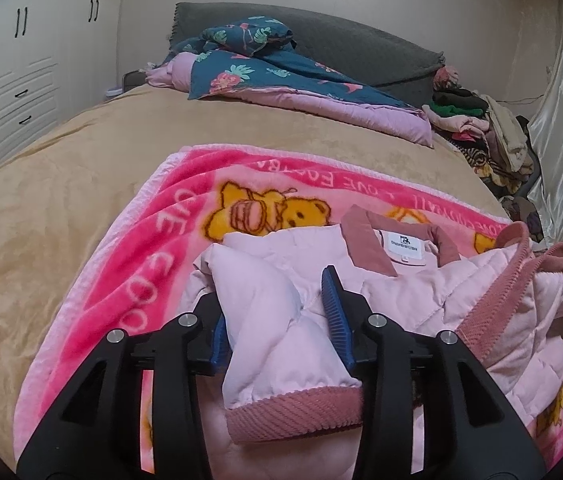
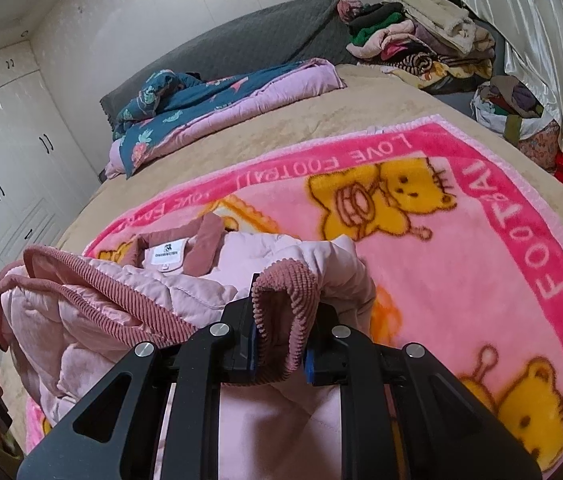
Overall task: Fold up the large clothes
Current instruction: 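Lay the hem over the collar and open both tools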
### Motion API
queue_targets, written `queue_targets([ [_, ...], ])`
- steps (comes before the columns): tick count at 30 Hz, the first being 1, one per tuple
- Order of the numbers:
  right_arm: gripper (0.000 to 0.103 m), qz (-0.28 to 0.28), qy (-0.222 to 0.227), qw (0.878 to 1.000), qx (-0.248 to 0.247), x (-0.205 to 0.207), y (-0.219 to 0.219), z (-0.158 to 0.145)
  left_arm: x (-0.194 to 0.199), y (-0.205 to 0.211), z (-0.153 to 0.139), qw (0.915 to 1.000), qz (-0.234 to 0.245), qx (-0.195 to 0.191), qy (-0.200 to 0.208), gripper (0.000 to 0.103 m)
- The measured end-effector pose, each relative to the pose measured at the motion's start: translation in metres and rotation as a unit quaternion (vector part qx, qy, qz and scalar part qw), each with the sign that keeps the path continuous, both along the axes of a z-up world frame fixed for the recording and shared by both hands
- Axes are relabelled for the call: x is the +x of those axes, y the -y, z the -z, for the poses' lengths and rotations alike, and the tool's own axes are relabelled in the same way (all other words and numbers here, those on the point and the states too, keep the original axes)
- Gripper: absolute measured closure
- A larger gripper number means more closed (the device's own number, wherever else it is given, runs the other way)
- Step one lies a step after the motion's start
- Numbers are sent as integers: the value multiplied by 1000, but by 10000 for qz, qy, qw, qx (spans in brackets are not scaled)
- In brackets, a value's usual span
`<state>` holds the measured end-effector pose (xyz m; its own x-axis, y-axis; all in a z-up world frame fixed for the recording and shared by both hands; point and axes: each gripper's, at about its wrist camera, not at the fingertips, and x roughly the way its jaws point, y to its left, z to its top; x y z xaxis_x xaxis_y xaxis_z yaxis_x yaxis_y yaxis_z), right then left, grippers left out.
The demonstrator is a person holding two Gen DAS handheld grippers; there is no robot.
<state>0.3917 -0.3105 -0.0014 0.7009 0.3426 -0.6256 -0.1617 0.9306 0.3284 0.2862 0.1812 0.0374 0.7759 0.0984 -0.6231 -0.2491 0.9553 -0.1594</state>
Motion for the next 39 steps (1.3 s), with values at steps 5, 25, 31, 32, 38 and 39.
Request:
queue_targets([
  [5, 87, 7, -192, 9998, -40, 12, -4, 11, -3, 3, -4, 9996, 137, -143, 192, 54],
  [25, 11, -433, -80, 9927, 1120, -1, 10, -7, -5, 11, -10, 9987, 298, -226, 332, 33],
  [31, 9, -710, 250, 9935, 855, -24, -6, -26, -7, 14, -12, 9986, 325, -189, 376, 33],
  [32, 9, -749, 323, 9933, 825, -29, -8, -30, -8, 14, -13, 9986, 317, -160, 390, 33],
  [38, 8, -812, 720, 9917, 696, -59, -11, -48, -16, 19, -23, 9978, 388, -54, 527, 24],
  [39, 8, -819, 755, 9912, 714, -62, -10, -50, -18, 21, -24, 9977, 395, -44, 550, 23],
])
